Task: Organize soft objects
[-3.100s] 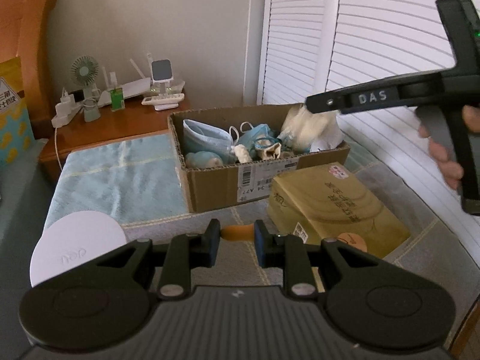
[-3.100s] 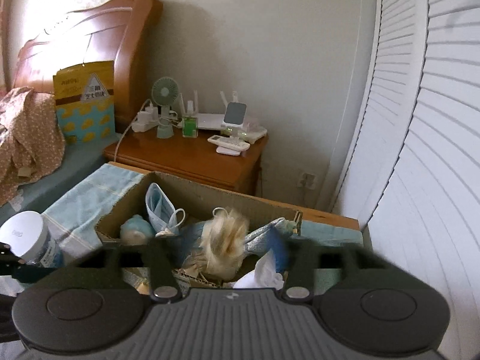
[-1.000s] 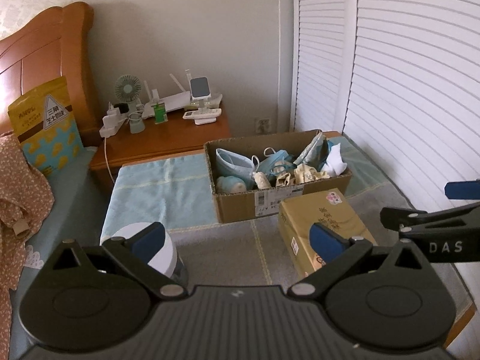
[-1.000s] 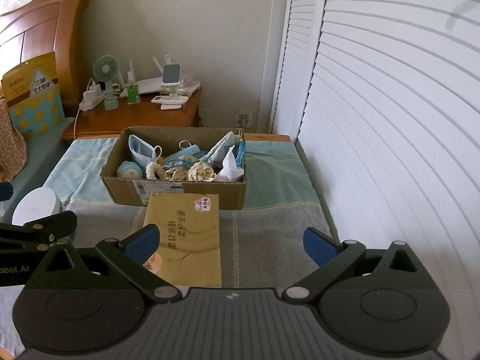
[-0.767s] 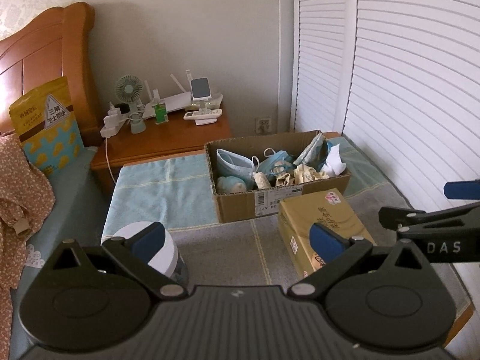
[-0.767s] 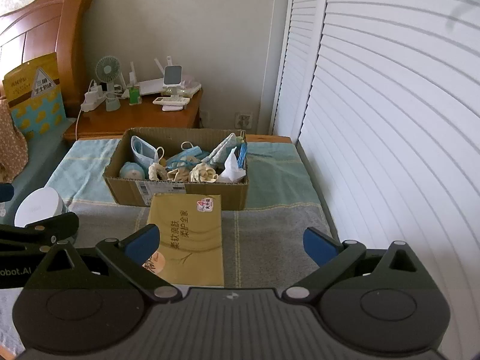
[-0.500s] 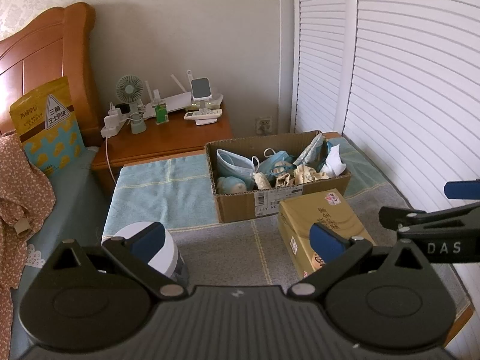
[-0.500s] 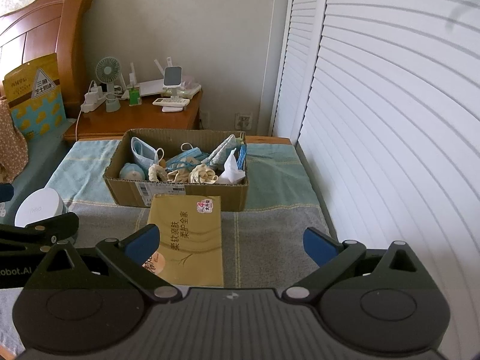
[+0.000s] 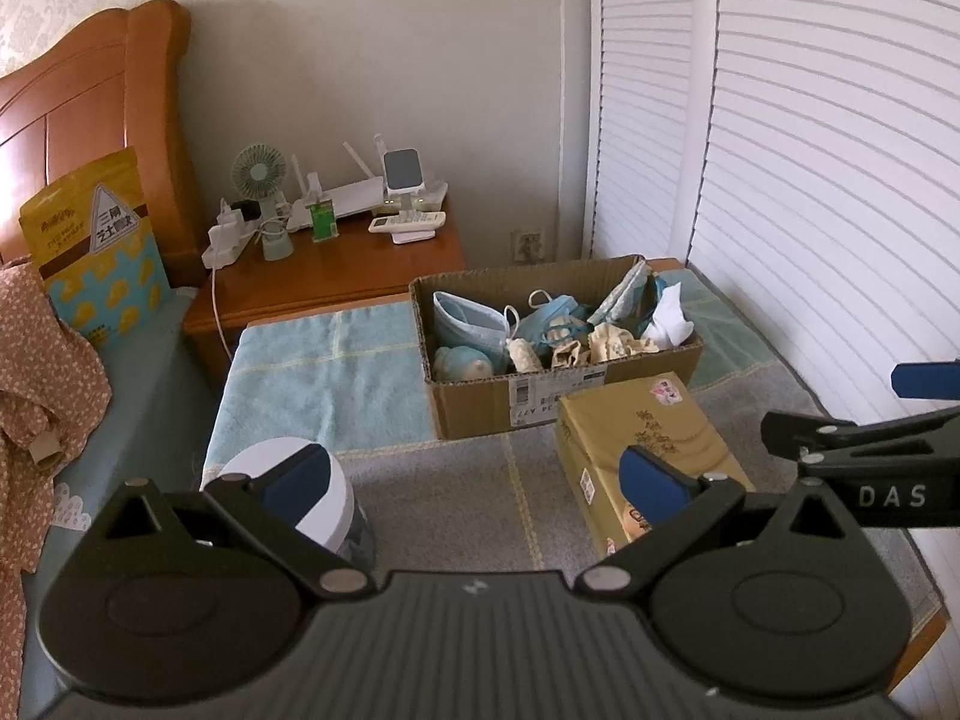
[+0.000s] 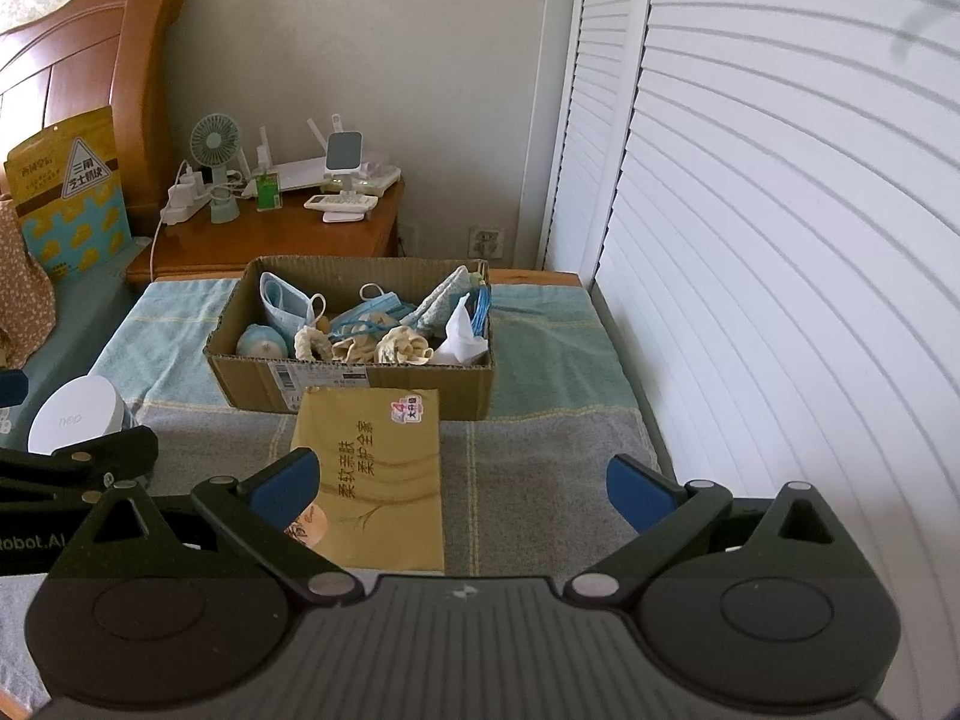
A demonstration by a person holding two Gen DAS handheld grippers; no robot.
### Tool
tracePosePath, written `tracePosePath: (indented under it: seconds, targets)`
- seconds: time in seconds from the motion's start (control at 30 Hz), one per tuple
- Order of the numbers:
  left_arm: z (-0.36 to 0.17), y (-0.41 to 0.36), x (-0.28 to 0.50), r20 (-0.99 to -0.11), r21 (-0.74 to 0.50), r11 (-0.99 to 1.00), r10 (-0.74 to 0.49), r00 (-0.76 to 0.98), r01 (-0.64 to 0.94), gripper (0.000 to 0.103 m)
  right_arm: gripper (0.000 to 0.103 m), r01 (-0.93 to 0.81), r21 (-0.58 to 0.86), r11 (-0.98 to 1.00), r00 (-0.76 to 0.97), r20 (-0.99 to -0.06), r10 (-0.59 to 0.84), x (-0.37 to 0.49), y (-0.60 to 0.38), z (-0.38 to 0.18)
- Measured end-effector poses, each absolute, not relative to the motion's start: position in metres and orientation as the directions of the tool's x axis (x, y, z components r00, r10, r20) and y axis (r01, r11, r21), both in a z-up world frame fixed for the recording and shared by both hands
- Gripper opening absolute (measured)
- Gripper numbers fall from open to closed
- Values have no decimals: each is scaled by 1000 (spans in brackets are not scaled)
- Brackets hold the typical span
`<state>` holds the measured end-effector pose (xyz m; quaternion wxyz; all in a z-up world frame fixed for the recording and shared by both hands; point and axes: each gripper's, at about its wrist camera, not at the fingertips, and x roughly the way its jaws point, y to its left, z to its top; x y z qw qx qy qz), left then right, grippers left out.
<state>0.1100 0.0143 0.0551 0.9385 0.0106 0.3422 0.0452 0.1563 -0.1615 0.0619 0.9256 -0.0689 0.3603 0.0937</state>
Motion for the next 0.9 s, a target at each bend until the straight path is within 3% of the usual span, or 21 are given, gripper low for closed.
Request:
tracePosePath:
  seconds: [0.9]
  targets:
    - [51,10,103,-658,37,996,90,748,-87,102,103,-229,-56,972,717,-685,130,153,-166,57]
